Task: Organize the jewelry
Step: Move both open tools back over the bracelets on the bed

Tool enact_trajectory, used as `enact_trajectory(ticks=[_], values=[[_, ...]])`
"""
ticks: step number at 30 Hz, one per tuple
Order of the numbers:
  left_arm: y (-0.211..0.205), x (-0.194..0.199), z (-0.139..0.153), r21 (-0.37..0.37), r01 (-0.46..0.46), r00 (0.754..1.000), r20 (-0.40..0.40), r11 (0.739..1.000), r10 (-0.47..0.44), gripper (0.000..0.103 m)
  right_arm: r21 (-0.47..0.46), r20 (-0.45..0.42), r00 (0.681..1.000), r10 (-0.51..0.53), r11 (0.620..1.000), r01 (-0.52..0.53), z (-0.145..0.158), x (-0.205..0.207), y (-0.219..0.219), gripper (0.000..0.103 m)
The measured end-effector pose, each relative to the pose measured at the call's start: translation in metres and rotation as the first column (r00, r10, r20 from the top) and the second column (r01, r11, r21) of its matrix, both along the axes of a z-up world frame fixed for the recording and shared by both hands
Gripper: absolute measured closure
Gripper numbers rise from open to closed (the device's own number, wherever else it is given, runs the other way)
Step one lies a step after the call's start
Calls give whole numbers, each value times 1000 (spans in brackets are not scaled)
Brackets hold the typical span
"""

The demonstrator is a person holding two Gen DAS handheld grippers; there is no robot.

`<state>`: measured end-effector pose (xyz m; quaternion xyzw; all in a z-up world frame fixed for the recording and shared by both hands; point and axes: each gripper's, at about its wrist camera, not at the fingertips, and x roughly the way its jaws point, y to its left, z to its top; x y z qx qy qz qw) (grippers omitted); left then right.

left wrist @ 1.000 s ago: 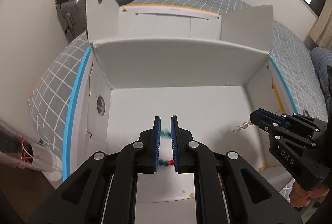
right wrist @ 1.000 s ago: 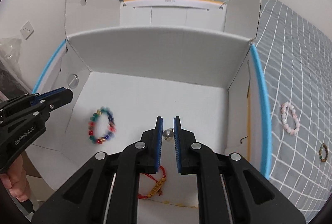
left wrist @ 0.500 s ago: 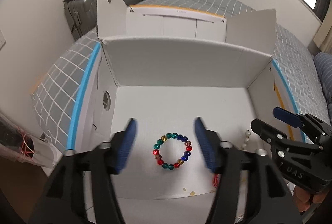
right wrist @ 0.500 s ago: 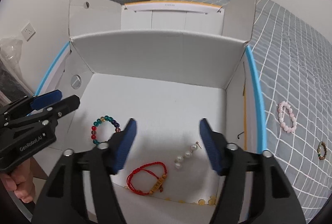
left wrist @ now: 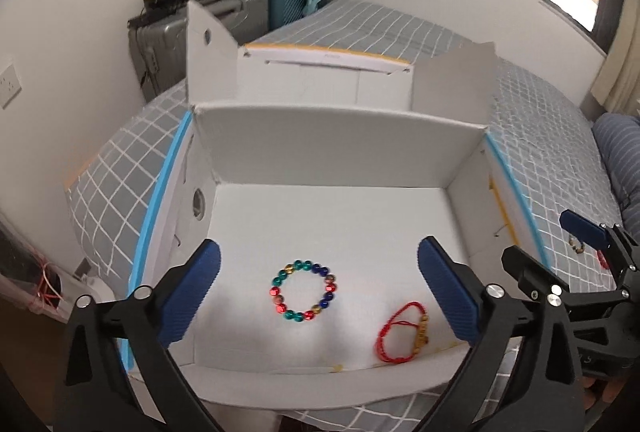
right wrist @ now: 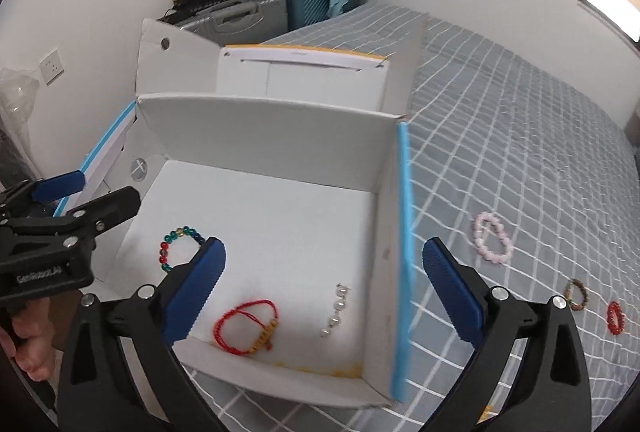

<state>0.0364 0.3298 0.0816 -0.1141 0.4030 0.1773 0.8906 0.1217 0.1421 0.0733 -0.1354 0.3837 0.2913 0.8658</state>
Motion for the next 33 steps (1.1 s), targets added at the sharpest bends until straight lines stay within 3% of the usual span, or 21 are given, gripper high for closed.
enact_trajectory(ticks=[10, 19, 27, 33], values=[[-49, 5, 17, 5, 69, 997, 37, 998, -69, 6, 30, 30, 995, -93, 995, 92, 16, 3, -49, 8], [-98, 15, 21, -8, 148, 988, 49, 989, -148, 6, 25, 63, 976, -208, 978, 207, 23, 4, -125, 8], [-173, 24, 14, -20, 283, 958, 59, 959, -282, 6, -4, 77, 935, -346, 938, 348, 17, 2, -208, 8], [-222, 34, -5, -30, 367, 930, 23, 930, -366, 6, -20, 52, 892, -448, 893, 450, 3, -1, -268, 8]])
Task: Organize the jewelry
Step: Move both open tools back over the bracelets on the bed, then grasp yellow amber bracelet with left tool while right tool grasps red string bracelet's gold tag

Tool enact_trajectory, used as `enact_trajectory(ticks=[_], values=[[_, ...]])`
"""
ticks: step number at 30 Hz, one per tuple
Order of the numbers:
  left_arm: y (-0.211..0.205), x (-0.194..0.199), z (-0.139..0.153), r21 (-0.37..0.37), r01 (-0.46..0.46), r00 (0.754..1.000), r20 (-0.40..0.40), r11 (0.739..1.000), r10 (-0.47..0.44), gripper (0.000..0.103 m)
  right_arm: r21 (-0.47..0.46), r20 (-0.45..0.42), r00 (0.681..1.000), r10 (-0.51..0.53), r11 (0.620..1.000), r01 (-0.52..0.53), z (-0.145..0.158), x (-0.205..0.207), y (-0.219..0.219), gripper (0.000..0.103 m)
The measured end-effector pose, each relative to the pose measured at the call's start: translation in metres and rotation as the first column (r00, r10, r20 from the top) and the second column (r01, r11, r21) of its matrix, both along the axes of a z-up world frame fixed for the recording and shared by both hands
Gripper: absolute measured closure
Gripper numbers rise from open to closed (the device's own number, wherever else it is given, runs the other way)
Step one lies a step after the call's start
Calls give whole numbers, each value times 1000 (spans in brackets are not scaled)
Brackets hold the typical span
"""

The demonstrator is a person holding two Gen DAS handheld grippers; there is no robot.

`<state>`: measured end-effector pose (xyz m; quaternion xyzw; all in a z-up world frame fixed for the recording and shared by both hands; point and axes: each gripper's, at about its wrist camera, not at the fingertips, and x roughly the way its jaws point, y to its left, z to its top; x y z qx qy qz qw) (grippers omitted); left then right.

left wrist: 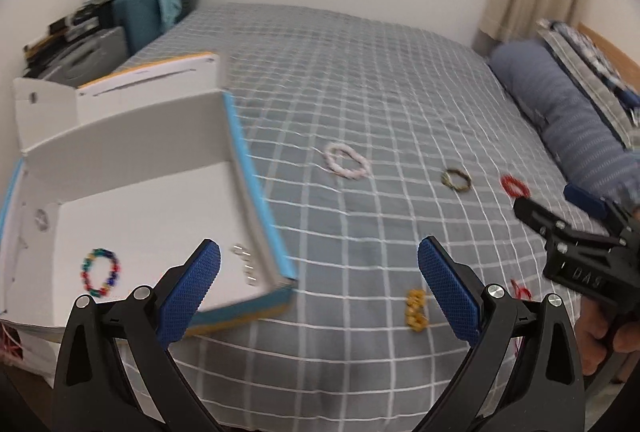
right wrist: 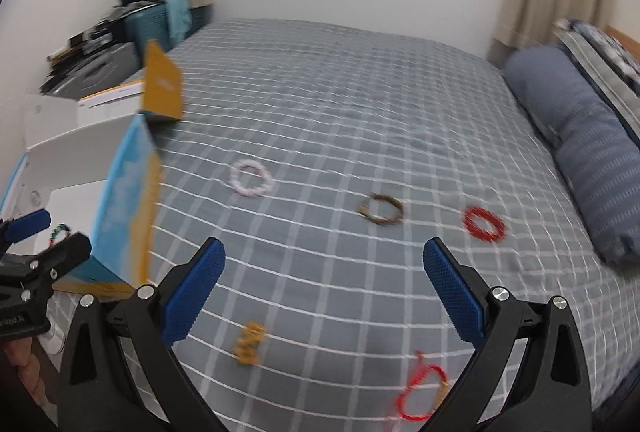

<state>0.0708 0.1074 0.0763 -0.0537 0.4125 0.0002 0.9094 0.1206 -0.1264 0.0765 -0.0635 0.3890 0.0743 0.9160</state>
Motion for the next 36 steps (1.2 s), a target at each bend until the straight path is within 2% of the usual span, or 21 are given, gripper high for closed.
enact_trajectory(ticks=[6, 16, 19, 23, 28, 36], values=[[-36, 4, -14, -24, 72, 997, -11, 997, -72, 6, -13, -46, 996, -77, 997, 76, -23, -6, -50, 8], [-87, 14, -56, -6, 156, 986, -65, 988, -156, 6, -23, -124, 979, -159, 987, 157, -63, -17, -107, 8], [-91, 16, -69, -9, 158, 984, -81, 987, -158, 6, -29, -142, 976, -166, 986, 164, -73, -23, -115, 8], [-92, 21, -92, -51, 160, 979, -116, 986, -165, 8, -34, -187, 967, -173, 985, 170, -93, -31, -126, 8], [-95, 18, -106, -25, 171, 979, -107, 985, -172, 9, -31, -227, 956, -184, 983, 182, -110, -39, -136, 8], [-96, 21, -122, -34, 166, 977, -129, 985, -169, 9, -53, -279, 944, -177, 984, 169, -130, -44, -133, 31]])
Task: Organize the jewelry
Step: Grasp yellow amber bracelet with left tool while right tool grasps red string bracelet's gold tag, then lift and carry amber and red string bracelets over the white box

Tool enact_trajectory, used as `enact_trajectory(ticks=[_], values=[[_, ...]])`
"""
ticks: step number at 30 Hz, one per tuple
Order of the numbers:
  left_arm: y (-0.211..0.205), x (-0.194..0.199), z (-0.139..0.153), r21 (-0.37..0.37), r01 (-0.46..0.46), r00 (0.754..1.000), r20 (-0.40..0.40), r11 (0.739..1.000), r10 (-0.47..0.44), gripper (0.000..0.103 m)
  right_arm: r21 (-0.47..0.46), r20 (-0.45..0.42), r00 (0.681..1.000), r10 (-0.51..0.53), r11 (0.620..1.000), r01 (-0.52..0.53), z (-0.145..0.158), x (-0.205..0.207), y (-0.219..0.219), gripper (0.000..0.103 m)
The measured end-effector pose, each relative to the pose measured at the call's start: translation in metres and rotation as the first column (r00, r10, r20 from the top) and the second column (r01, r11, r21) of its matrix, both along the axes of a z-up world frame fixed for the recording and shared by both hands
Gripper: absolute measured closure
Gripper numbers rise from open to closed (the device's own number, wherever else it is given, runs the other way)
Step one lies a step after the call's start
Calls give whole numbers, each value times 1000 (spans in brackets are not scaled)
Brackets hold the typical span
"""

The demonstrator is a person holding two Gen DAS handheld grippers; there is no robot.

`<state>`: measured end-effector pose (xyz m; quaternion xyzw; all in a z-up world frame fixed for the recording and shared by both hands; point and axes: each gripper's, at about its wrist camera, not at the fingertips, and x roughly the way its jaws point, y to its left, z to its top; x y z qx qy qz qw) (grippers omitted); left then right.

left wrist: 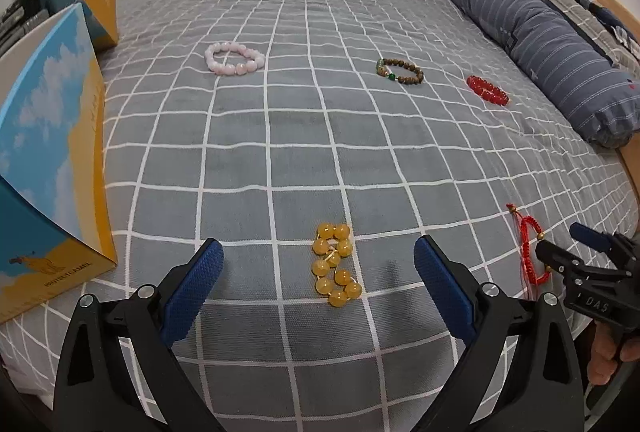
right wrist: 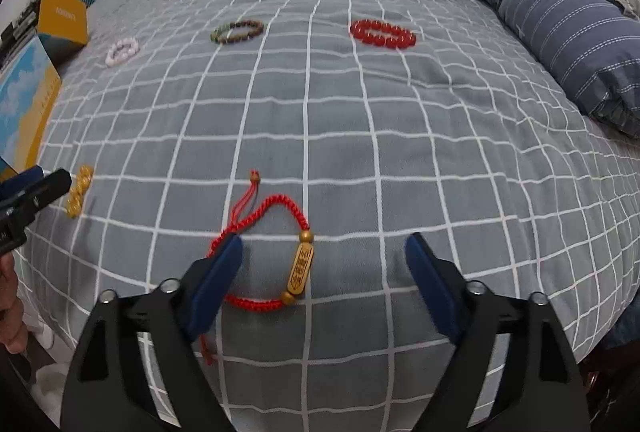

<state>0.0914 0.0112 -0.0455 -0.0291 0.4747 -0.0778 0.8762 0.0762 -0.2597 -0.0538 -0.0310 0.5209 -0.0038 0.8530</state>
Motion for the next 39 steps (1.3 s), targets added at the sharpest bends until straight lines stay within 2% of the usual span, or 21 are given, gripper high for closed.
enact_trajectory(ticks=[2, 4, 6, 8, 10, 12, 16, 21, 25, 39], values=[[0, 0, -2, -3, 2, 1000, -7, 1000, -2, 9, 5, -20, 1000, 1, 1000, -1, -5, 0, 1, 39], [-1, 1, -5, -20, 12, 1000, -24, 1000, -12, 18, 27, -34, 999, 6, 1000, -5, -8, 0, 0, 49], [-2, 2, -10, -40, 27, 998, -59, 999, -29, 32, 40, -40, 999, 13, 999, -11, -9, 0, 1, 56], [-4, 5, -17, -59, 47, 993, -110, 997, -53, 40, 42, -41, 999, 18, 999, -16, -9, -1, 2, 62], [-4, 5, -18, -63, 57, 991, -119, 996, -64, 45, 56, -48, 999, 22, 998, -19, -9, -1, 3, 71], [-3, 5, -18, -66, 61, 990, -121, 996, -69, 54, 65, -52, 998, 19, 998, -16, -9, -1, 3, 76], [1, 6, -18, -68, 54, 990, -126, 996, -62, 66, 56, -56, 998, 19, 998, -16, -8, -1, 6, 83], [-1, 4, -17, -36, 73, 990, -118, 997, -76, 94, 34, -48, 999, 26, 999, -24, -7, -2, 9, 91], [-4, 2, -15, -24, 91, 989, -113, 996, -94, 94, 29, -43, 999, 21, 999, -20, -6, -1, 8, 95], [-3, -4, 1, -30, 111, 989, -91, 993, -114, 94, 24, -18, 1000, -1, 1000, 1, 4, -2, 4, 95]])
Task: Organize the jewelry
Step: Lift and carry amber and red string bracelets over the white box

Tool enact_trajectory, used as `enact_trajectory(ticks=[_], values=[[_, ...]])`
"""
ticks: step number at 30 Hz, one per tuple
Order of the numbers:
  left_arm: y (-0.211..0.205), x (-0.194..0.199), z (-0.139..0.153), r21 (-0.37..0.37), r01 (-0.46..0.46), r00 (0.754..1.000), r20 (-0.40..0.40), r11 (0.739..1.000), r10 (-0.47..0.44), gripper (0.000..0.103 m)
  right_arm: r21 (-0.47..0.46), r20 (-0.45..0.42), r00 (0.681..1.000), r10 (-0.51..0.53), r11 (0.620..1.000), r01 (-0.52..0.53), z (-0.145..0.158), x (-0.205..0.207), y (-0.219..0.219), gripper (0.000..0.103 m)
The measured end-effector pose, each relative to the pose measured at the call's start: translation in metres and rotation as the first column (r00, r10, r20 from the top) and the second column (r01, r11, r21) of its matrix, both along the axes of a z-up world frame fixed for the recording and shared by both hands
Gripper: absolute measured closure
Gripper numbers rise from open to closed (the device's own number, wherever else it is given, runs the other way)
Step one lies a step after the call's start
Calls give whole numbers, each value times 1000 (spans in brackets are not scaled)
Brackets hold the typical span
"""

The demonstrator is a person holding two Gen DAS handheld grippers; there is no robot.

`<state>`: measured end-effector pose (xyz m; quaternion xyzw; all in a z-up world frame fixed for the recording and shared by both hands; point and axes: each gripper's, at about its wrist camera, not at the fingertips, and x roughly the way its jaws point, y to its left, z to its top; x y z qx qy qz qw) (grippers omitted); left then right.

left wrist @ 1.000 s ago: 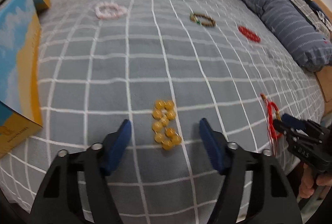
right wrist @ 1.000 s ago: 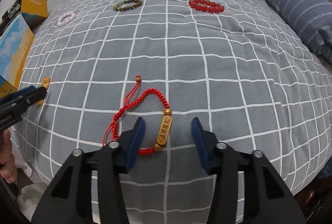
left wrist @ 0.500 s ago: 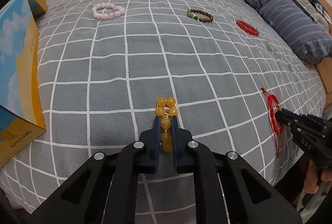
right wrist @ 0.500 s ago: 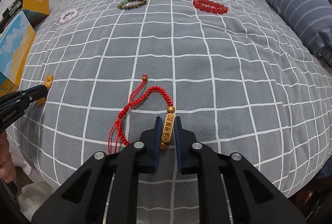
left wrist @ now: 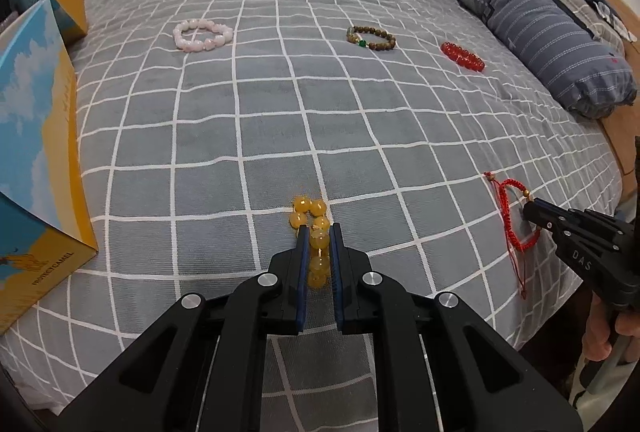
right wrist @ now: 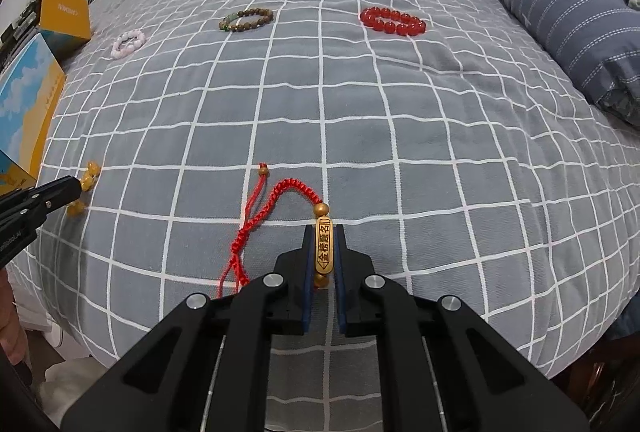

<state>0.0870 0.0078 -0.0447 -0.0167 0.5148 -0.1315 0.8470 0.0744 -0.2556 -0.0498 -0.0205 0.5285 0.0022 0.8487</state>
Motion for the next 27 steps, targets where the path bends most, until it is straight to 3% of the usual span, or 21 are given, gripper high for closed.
enact_trajectory(ticks=[27], values=[[10, -7, 44, 25, -14, 996, 91, 1000, 11, 94, 21, 82, 997, -9, 1000, 8, 39, 3, 6, 95]])
